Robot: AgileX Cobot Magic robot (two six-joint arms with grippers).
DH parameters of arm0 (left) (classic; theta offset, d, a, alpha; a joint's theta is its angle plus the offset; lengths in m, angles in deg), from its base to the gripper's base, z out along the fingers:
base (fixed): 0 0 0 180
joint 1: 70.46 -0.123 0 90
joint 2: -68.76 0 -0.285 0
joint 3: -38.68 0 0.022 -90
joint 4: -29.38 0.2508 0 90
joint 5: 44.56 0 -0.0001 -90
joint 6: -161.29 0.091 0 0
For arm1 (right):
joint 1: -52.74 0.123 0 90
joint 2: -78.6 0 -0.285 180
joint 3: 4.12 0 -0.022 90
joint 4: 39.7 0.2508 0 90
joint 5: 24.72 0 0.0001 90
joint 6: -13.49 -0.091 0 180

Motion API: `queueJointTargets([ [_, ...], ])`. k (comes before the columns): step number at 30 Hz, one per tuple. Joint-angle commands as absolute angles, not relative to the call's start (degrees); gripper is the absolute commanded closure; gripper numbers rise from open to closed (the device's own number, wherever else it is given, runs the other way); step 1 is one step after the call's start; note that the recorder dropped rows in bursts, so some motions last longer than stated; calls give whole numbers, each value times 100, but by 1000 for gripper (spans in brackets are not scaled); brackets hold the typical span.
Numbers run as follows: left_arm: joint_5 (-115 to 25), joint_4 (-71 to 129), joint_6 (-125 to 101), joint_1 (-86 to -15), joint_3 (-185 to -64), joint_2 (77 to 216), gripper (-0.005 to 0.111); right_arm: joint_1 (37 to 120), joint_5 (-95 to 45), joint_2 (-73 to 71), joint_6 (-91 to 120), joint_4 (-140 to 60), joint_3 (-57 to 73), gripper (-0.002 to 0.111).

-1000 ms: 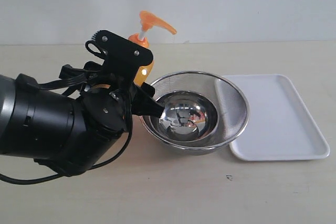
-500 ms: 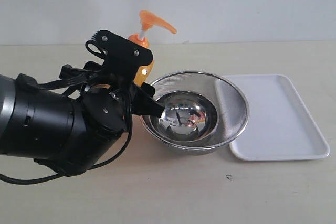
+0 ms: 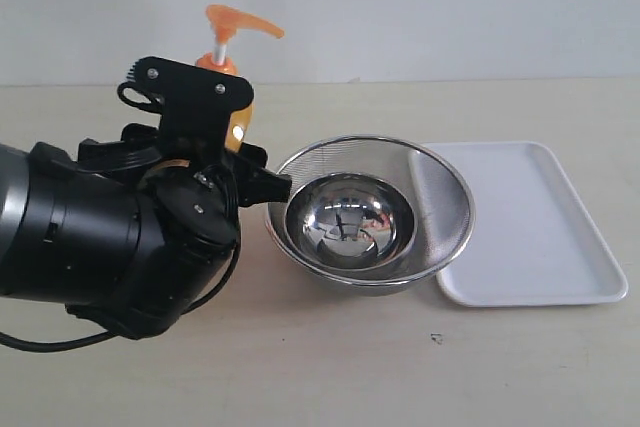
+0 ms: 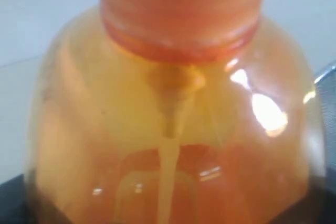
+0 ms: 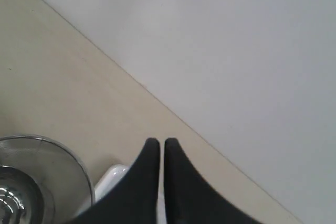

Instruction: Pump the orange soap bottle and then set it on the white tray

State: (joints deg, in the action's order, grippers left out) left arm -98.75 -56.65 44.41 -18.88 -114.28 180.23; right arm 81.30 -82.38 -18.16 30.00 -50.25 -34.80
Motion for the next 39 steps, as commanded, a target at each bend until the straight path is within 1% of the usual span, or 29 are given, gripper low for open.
queueJointTargets([
  [1, -10289, -5730, 4462, -1858, -11462, 17712, 102, 8130, -8299, -1666, 2834, -4761, -3487, 108],
  [8, -9992, -5840, 4776, -1858, -11442, 17146, 102, 8130, -8331, -1400, 2834, -4327, -3474, 108],
  [13, -9746, -5806, 4804, -1858, -11228, 16730, 102, 8130, -8193, -1053, 2898, -3970, -2988, 108],
  [21, -9666, -5806, 4804, -1858, -10929, 16290, 102, 8130, -6874, -65, 2898, -3823, -1285, 108],
  [29, -9677, -5819, 4976, -1858, -10871, 16185, 102, 8130, -4819, 1338, 2835, -3744, 1022, 108],
  [33, -9677, -5797, 5387, -1858, -10871, 16185, 102, 8130, -4290, 2067, 2779, -3755, 1967, 108],
  [36, -9677, -5785, 5432, -1858, -10871, 16185, 102, 8130, -4067, 2667, 2724, -4002, 2331, 108],
  [39, -9677, -5785, 5432, -1858, -10871, 16185, 102, 8130, -4213, 3188, 2362, -4574, 2396, 108],
])
